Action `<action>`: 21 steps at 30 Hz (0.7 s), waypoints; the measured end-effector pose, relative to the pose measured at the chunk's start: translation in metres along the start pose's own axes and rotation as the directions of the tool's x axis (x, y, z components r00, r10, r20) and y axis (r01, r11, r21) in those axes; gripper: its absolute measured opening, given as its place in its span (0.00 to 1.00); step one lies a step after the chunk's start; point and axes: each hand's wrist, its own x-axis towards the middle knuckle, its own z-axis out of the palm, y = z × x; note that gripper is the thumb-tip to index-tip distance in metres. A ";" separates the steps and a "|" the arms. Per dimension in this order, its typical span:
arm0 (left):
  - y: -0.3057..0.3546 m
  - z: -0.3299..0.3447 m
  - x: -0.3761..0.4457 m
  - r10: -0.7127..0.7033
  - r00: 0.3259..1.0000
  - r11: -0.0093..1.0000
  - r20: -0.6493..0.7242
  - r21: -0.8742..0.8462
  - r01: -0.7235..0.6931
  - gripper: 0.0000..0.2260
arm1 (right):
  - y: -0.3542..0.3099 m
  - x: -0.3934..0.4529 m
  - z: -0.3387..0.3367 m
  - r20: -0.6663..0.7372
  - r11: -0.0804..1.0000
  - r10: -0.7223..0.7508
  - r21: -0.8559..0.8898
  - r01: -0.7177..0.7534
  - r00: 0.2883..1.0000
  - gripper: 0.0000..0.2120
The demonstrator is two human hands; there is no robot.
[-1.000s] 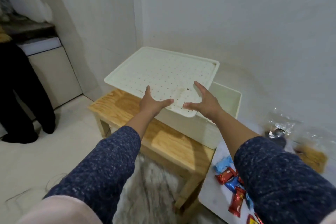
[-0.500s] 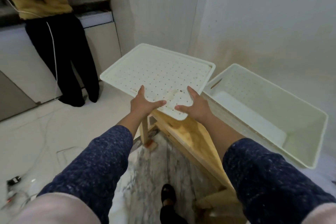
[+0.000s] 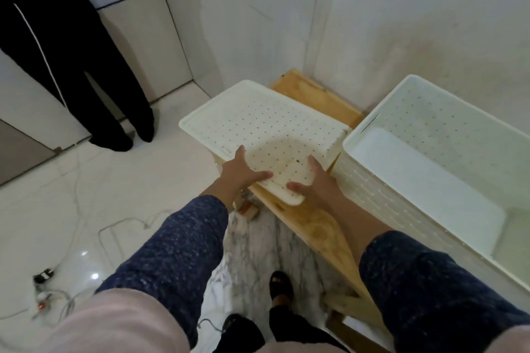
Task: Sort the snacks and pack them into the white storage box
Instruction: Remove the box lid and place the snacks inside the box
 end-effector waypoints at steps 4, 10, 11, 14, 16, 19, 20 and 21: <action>-0.005 0.003 0.006 -0.012 0.999 0.997 0.052 0.076 0.008 0.44 | 0.005 -0.001 0.004 0.035 0.987 0.051 -0.152 -0.045 0.998 0.43; -0.003 -0.017 -0.003 0.161 0.984 0.801 0.078 0.573 -0.177 0.30 | 0.001 -0.022 0.003 -0.021 0.905 0.127 -0.408 -0.124 0.992 0.34; -0.003 -0.021 -0.007 0.207 0.975 0.751 0.082 0.626 -0.212 0.30 | -0.003 -0.028 0.003 -0.055 0.891 0.120 -0.434 -0.132 0.991 0.34; 0.001 -0.036 -0.017 0.332 0.936 0.597 0.116 0.743 -0.303 0.29 | -0.017 -0.048 0.007 -0.118 0.858 0.111 -0.489 -0.155 0.987 0.33; 0.007 -0.048 -0.026 0.380 0.917 0.550 0.122 0.768 -0.330 0.29 | -0.028 -0.063 0.009 -0.155 0.850 0.100 -0.501 -0.165 0.983 0.33; 0.020 -0.066 -0.043 0.433 0.891 0.543 0.133 0.751 -0.376 0.30 | -0.045 -0.088 0.009 -0.243 0.869 0.082 -0.457 -0.188 0.967 0.30; 0.025 -0.071 -0.049 0.447 0.884 0.546 0.139 0.740 -0.393 0.30 | -0.050 -0.097 0.007 -0.275 0.874 0.078 -0.443 -0.198 0.958 0.29; 0.031 -0.075 -0.056 0.462 0.875 0.546 0.143 0.732 -0.408 0.31 | -0.055 -0.107 0.005 -0.307 0.878 0.074 -0.431 -0.208 0.949 0.30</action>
